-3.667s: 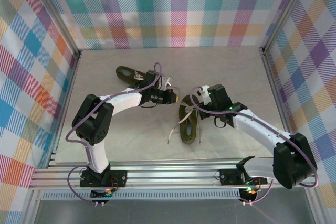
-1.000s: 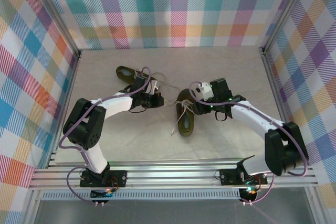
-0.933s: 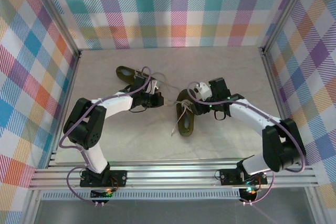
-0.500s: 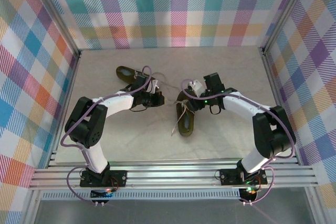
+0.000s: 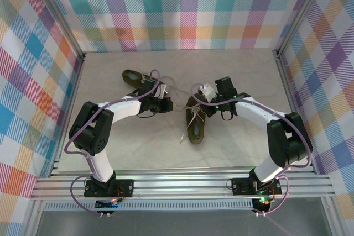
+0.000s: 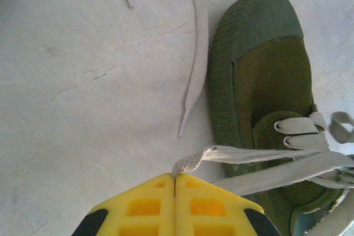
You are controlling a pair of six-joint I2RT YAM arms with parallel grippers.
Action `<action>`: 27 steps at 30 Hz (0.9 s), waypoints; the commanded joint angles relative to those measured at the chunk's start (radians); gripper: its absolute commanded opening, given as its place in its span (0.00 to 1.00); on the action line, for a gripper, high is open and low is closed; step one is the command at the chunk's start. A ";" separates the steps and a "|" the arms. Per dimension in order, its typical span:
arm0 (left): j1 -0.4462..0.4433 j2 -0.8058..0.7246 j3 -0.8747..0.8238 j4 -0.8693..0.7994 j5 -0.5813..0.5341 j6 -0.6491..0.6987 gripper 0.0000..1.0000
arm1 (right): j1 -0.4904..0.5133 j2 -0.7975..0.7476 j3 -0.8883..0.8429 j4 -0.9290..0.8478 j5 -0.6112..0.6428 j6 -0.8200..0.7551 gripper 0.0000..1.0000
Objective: Tie the shoes
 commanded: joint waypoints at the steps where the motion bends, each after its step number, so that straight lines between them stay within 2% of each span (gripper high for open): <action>1: 0.006 -0.007 0.021 -0.032 -0.036 0.011 0.00 | -0.002 -0.034 -0.004 -0.020 0.071 0.022 0.00; 9: 0.007 -0.019 0.014 -0.082 -0.128 0.020 0.00 | -0.002 0.025 0.057 -0.164 0.269 0.077 0.00; 17: 0.007 -0.023 -0.006 -0.090 -0.174 0.023 0.00 | -0.005 0.067 0.084 -0.217 0.314 0.109 0.00; 19: 0.007 -0.028 -0.013 -0.082 -0.165 0.025 0.00 | -0.005 0.070 0.088 -0.226 0.320 0.115 0.00; 22: 0.003 -0.042 -0.020 -0.027 -0.030 0.031 0.00 | -0.004 0.039 0.085 -0.222 0.297 0.127 0.00; 23: -0.005 -0.053 -0.017 -0.023 -0.001 0.035 0.00 | 0.000 0.013 0.077 -0.212 0.285 0.145 0.15; 24: -0.017 -0.075 -0.014 -0.021 -0.003 0.041 0.15 | 0.005 -0.015 0.066 -0.199 0.266 0.167 0.41; 26: -0.030 -0.129 -0.018 -0.014 -0.015 0.044 0.37 | 0.019 -0.083 0.038 -0.167 0.259 0.236 0.75; 27: -0.029 -0.156 -0.020 -0.010 -0.031 0.034 0.49 | 0.030 -0.116 0.022 -0.156 0.276 0.271 0.88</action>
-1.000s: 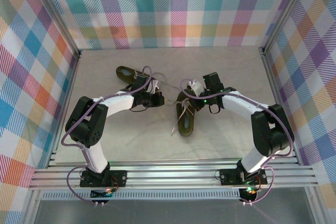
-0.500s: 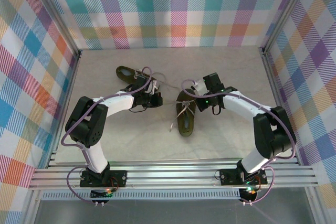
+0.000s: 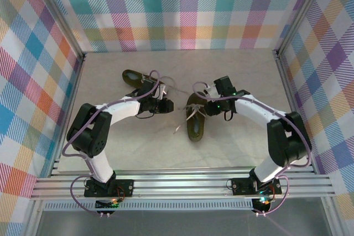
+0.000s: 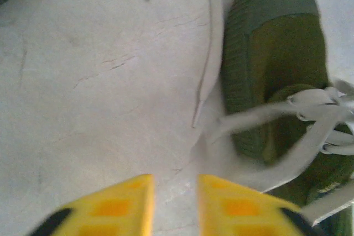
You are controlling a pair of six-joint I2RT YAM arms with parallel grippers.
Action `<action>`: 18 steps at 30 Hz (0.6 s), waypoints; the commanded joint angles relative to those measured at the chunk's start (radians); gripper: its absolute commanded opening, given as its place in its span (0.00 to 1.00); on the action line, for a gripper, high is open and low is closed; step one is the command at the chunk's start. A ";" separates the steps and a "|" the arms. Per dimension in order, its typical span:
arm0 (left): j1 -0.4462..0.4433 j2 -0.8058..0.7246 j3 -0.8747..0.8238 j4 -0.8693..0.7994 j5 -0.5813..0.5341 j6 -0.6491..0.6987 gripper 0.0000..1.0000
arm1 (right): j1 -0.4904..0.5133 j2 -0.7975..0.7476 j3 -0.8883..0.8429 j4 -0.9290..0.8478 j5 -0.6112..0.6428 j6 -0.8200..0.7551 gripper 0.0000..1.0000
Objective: Tie the shoes
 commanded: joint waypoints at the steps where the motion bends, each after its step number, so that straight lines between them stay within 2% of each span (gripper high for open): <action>1: -0.014 -0.134 -0.011 0.034 -0.011 0.006 0.59 | 0.029 -0.138 -0.035 0.019 0.034 0.146 0.93; 2: -0.014 -0.168 -0.012 0.027 -0.040 0.006 0.71 | 0.040 -0.162 -0.040 0.010 0.046 0.187 0.95; 4: -0.014 -0.239 -0.031 0.018 -0.139 0.002 0.86 | 0.066 -0.188 -0.048 -0.027 0.077 0.256 0.96; 6: -0.013 -0.316 -0.061 0.005 -0.235 -0.002 0.95 | 0.115 -0.203 -0.063 -0.072 0.126 0.335 0.94; 9: -0.014 -0.406 -0.107 -0.022 -0.318 -0.008 0.96 | 0.196 -0.190 -0.068 -0.143 0.185 0.451 0.91; 13: -0.014 -0.490 -0.161 -0.065 -0.371 -0.014 0.96 | 0.294 -0.175 -0.091 -0.172 0.227 0.565 0.88; 16: -0.014 -0.530 -0.196 -0.087 -0.393 -0.013 0.96 | 0.347 -0.153 -0.092 -0.179 0.218 0.595 0.92; 18: -0.014 -0.542 -0.208 -0.093 -0.393 -0.011 0.96 | 0.392 -0.125 -0.075 -0.184 0.229 0.607 0.99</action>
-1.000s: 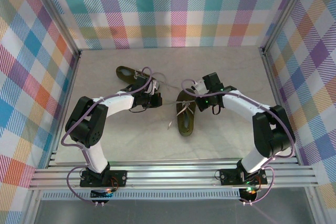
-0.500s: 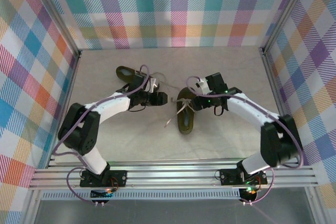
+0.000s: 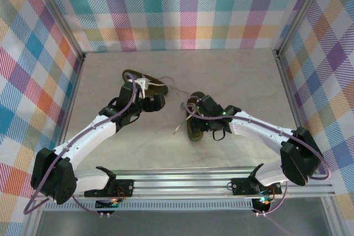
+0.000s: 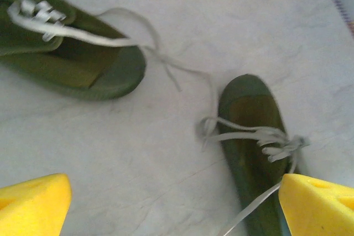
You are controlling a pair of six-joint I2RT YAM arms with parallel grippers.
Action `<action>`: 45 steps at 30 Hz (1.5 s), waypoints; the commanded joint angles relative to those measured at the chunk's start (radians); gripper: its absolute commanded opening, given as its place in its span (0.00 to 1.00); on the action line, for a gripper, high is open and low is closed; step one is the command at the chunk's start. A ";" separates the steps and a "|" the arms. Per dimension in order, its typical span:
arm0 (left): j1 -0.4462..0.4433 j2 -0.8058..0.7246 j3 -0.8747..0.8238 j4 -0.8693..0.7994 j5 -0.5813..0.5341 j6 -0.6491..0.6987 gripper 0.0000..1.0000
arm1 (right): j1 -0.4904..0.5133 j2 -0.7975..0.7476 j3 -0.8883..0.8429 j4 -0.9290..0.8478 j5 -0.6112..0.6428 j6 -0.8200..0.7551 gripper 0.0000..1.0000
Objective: Tie the shoes
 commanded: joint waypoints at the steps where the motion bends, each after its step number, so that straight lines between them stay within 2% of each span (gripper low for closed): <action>1: -0.003 -0.034 -0.024 -0.035 -0.047 -0.002 0.96 | 0.060 0.046 0.021 -0.039 0.047 0.091 0.99; 9: -0.003 -0.053 -0.028 -0.046 -0.067 0.001 0.96 | 0.129 0.213 0.096 -0.098 0.142 0.107 0.99; 16: -0.003 -0.055 -0.028 -0.052 -0.073 0.002 0.96 | 0.103 0.208 0.069 -0.172 0.251 0.103 0.99; 22: -0.003 -0.069 -0.029 -0.059 -0.079 0.005 0.96 | -0.059 0.121 -0.007 -0.149 0.255 0.061 0.99; 25: -0.003 -0.071 -0.028 -0.062 -0.073 0.005 0.96 | -0.197 0.079 -0.042 -0.054 0.167 0.049 0.99; 29: -0.003 -0.073 -0.026 -0.066 -0.062 0.000 0.96 | -0.315 0.135 0.014 -0.025 0.159 0.016 0.99; 36: -0.002 -0.089 -0.031 -0.075 -0.058 -0.009 0.96 | -0.489 0.331 0.223 0.060 0.077 -0.062 0.99; 45: -0.002 -0.100 -0.019 -0.147 -0.100 -0.030 0.96 | -0.537 0.645 0.653 0.008 0.028 -0.093 0.99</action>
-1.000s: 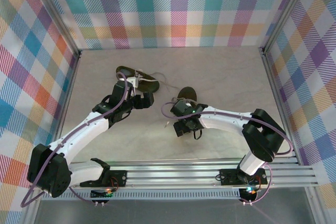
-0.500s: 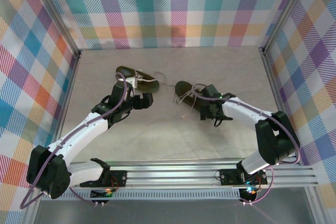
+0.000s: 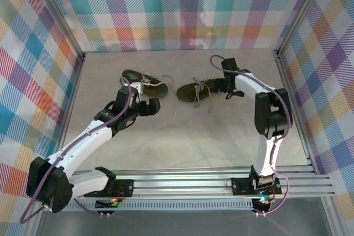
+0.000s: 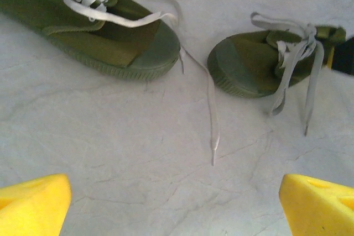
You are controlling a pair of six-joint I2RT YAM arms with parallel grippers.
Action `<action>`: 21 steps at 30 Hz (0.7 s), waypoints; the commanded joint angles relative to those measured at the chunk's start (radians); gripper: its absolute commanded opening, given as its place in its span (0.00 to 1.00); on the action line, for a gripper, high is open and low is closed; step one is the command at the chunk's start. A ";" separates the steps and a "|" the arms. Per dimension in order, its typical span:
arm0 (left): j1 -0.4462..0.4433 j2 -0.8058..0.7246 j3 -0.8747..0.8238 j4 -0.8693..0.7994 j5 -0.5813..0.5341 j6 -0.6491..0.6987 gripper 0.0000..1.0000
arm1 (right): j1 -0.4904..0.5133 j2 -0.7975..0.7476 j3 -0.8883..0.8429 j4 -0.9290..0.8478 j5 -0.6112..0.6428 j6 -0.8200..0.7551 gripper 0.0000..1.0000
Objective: Tie the shoes
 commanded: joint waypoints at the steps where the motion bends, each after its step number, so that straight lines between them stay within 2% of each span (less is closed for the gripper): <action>1: 0.000 -0.022 0.010 -0.057 -0.034 -0.031 0.96 | 0.001 0.106 0.168 -0.018 -0.046 -0.030 0.99; 8: 0.011 -0.017 0.028 -0.106 -0.077 -0.068 0.97 | 0.007 0.328 0.519 -0.103 -0.150 -0.027 0.99; 11: 0.017 -0.013 0.036 -0.119 -0.078 -0.077 0.97 | 0.020 0.390 0.637 -0.127 -0.240 -0.044 0.99; 16: 0.026 -0.006 0.039 -0.120 -0.072 -0.085 0.97 | 0.024 0.321 0.587 0.020 -0.384 -0.036 0.99; 18: 0.031 -0.003 0.043 -0.120 -0.073 -0.088 0.98 | 0.023 0.276 0.563 0.028 -0.360 -0.036 0.99; 21: 0.055 0.005 0.046 -0.117 -0.072 -0.103 0.98 | 0.024 0.174 0.440 0.069 -0.240 0.021 0.99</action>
